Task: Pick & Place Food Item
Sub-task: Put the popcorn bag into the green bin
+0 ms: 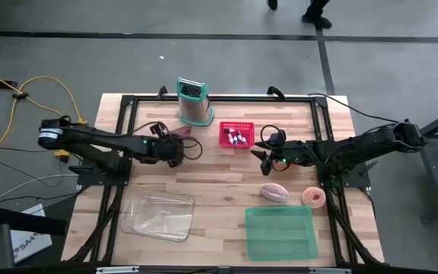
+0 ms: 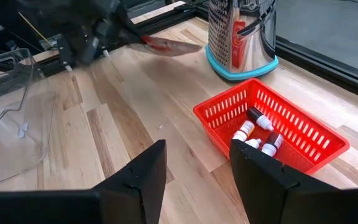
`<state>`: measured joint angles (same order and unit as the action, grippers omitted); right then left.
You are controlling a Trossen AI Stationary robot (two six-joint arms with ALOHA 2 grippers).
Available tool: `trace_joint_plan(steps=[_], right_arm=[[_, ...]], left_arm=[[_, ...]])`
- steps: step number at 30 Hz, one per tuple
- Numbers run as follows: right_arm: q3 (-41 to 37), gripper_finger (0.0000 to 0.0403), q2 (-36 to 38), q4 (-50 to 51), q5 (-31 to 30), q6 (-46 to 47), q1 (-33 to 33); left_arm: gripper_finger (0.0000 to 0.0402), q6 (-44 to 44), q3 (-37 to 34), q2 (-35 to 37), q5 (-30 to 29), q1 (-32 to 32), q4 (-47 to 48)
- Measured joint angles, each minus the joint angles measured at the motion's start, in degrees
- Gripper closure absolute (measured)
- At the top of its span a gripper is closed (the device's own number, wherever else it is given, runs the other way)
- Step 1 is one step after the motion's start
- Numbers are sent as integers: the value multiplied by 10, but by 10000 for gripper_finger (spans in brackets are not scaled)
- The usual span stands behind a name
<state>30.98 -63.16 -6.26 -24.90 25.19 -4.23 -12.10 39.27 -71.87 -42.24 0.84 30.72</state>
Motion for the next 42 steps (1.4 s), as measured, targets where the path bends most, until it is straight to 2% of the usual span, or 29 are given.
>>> trace_joint_plan(steps=[8, 16, 22, 31, 42], right_arm=[[0, 238, 0, 0, 0, 0, 0], [0, 238, 0, 0, 0, 0, 0], [0, 238, 0, 0, 0, 0, 0], [0, 238, 0, 0, 0, 0, 0], [0, 238, 0, 0, 0, 0, 0]], left_arm=[[401, 50, 0, 74, 56, 0, -49], [401, 84, 0, 85, 117, -6, -105], [401, 108, 0, 85, 121, -28, -148], [401, 108, 0, 85, 116, -64, -161], [401, 128, 0, 85, 125, -130, -267]])
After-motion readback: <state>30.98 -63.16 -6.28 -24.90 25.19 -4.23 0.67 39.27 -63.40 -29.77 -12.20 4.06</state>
